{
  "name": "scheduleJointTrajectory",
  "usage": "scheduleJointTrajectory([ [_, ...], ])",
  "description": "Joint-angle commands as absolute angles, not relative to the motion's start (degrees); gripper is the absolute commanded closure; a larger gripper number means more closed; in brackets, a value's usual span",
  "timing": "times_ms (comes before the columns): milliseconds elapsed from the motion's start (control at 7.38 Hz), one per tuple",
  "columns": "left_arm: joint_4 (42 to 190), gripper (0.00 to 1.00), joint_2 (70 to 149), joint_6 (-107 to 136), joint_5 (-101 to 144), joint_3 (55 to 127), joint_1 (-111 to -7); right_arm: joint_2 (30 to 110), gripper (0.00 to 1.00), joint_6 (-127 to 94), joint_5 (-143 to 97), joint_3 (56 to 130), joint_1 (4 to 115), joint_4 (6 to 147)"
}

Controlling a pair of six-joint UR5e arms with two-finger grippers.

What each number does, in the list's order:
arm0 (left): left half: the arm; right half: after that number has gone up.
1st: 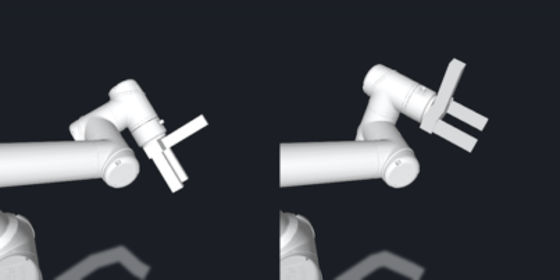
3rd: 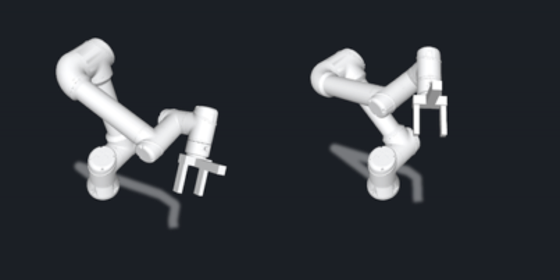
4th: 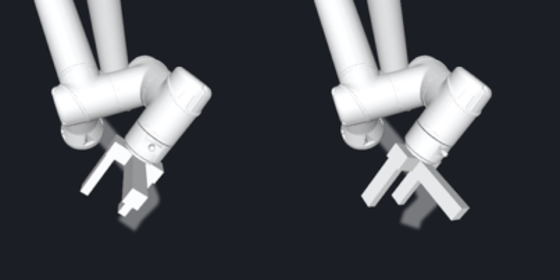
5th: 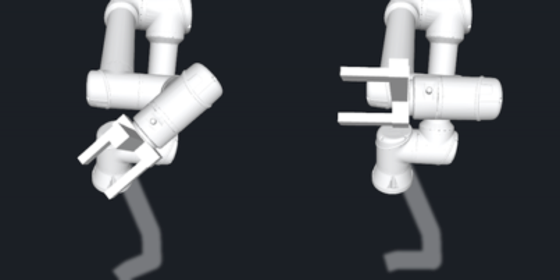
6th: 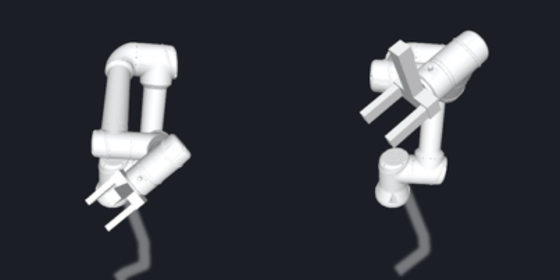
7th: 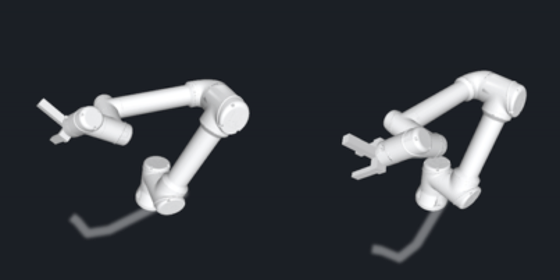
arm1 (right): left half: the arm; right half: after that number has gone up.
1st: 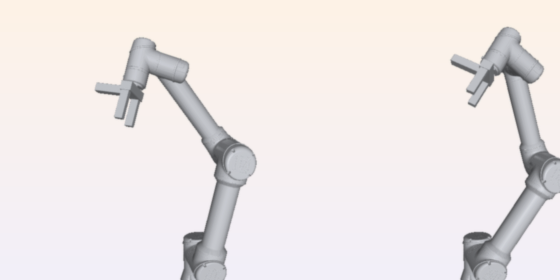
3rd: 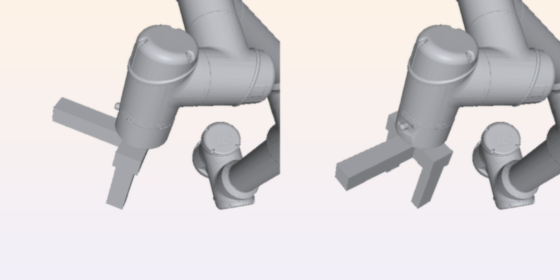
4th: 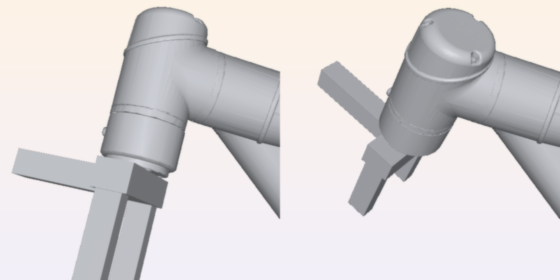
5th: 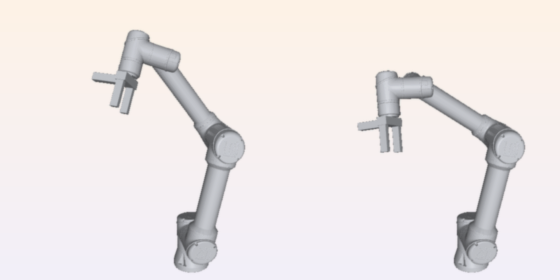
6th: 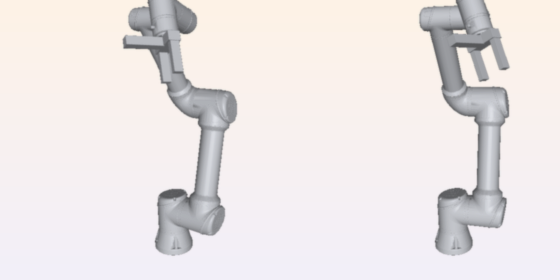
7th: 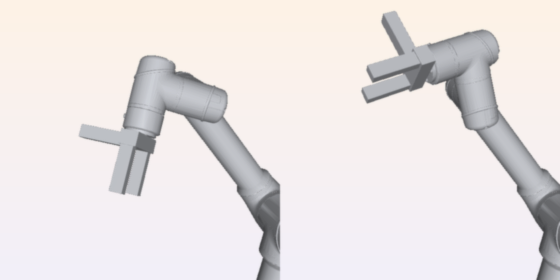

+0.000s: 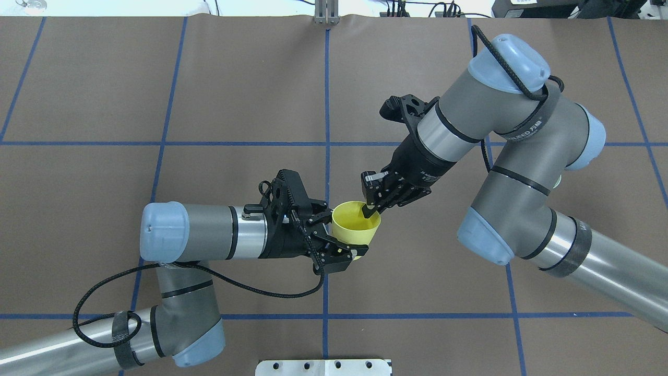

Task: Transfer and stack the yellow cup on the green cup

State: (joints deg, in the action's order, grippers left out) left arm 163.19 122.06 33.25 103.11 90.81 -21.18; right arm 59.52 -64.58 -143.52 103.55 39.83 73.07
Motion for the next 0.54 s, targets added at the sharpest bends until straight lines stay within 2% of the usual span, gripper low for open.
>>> scheduleJointTrajectory([
  [0, 163.3, 1.0, 122.08, 34.27, 103.1, 90.88, -21.18, 59.5, 1.0, -64.51, -143.35, 103.71, 39.81, 73.04],
  [135, 163.47, 1.0, 122.08, 36.02, 103.01, 90.97, -21.18, 59.5, 1.0, -64.6, -142.91, 103.8, 39.81, 73.04],
  [271, 163.48, 0.63, 122.17, 39.34, 103.09, 91.31, -21.18, 59.5, 1.0, -64.69, -142.65, 103.89, 39.9, 73.04],
  [406, 163.48, 0.01, 122.69, 39.98, 102.92, 91.32, -21.18, 59.5, 1.0, -64.69, -142.47, 103.89, 39.9, 73.04],
])
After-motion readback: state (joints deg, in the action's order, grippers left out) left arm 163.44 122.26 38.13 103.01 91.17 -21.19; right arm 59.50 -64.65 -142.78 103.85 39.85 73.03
